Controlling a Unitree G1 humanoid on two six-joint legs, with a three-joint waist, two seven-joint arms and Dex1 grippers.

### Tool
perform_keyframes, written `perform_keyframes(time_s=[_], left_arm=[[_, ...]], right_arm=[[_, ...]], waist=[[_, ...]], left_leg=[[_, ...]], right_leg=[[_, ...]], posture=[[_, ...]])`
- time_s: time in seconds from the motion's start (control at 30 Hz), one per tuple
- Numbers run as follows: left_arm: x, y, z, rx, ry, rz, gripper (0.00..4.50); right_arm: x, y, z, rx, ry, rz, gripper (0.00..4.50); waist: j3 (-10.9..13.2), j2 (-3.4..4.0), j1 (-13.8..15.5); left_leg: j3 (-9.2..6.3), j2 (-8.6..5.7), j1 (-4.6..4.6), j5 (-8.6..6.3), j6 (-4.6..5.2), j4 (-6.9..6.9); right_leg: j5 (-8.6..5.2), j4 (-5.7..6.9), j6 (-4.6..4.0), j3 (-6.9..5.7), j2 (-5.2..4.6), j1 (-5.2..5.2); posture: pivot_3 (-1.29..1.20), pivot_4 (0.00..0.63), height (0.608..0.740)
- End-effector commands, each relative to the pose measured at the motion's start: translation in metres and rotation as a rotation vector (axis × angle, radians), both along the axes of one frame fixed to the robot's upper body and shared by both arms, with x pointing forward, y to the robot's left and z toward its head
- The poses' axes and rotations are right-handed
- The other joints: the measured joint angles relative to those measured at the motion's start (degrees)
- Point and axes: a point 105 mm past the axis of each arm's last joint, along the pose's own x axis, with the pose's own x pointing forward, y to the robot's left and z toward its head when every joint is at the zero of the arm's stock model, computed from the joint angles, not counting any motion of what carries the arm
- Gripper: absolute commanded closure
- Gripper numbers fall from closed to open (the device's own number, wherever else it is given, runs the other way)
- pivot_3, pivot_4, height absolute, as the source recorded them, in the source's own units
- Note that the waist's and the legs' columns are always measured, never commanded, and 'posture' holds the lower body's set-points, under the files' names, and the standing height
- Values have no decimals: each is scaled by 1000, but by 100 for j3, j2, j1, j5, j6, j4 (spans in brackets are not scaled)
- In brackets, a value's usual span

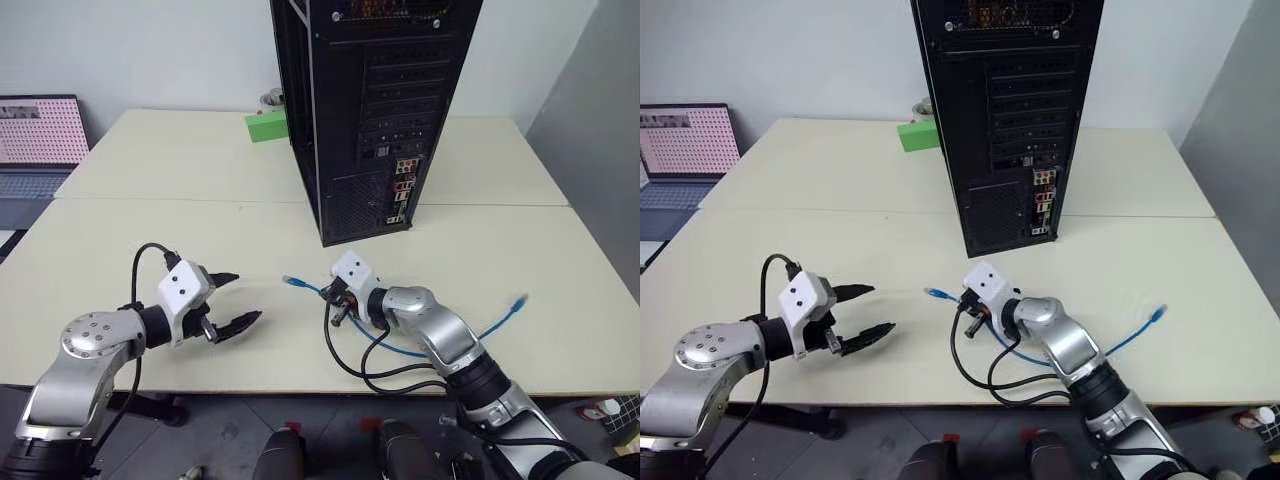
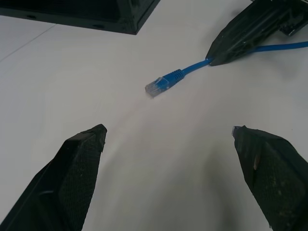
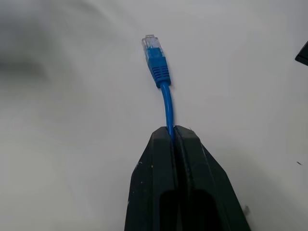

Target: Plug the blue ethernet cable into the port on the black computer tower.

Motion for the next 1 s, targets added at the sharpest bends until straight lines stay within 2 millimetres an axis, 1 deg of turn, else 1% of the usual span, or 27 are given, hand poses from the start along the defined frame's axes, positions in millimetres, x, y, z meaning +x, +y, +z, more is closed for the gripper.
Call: perform_keyframes(time_s=[0.03,0.17,0.23,0.37,0.6,0.77,0.8,0.83,0.97,1.0], left_arm=[[4,-9,6,15,-28,-58,0],[7,-18,4,41,-17,-133,0],[9,-22,4,45,-17,-160,0],[10,-43,7,58,-9,-294,0],[9,-61,10,45,6,-424,0],[9,-66,9,53,12,-474,0],[10,-68,10,45,11,-485,187],[10,-69,10,36,18,-498,187],[11,-71,9,38,29,-524,990],[11,-71,9,41,29,-527,1291]], right_arm=[[-4,-1,34,27,-107,79,4487],[-14,-14,49,-8,-155,155,4487],[-19,-18,53,-24,-164,187,4487],[-32,-27,64,-56,-192,279,4487],[-40,-26,63,-81,-192,354,4487],[-41,-26,64,-87,-198,373,4487],[-42,-26,64,-89,-201,380,4497],[-42,-26,64,-92,-202,387,4497],[-44,-27,65,-97,-206,399,4500],[-44,-27,65,-98,-207,400,4500]], waist=[[0,0,-3],[0,0,-5],[0,0,-7],[0,0,-6],[0,-1,-14],[0,-1,-7],[0,-1,-8],[0,-1,-6],[0,-1,-5],[0,-1,-7]], left_leg=[[-1,0,-1,0,0,0],[-2,-1,-3,0,0,0],[-2,0,-6,0,0,0],[-3,0,-8,0,0,0],[-3,0,-8,0,0,1],[-4,0,-12,0,0,3],[-4,0,-12,0,0,3],[-4,0,-12,0,0,4],[-6,0,-13,0,1,6],[-7,0,-13,0,0,6]], right_leg=[[0,0,0,0,0,-1],[0,0,1,-2,1,-2],[1,-1,3,-1,1,-4],[10,0,19,-3,2,-6],[14,-1,26,-2,3,-6],[15,-1,28,-2,4,-6],[16,-1,28,-2,4,-6],[16,0,28,-2,4,-6],[16,1,29,-4,4,-6],[16,1,29,-4,4,-6]], posture=[[0,150,740],[0,150,740],[0,150,740],[0,150,740],[0,150,740],[0,150,740],[0,150,740],[0,150,740],[0,150,740],[0,150,740]])
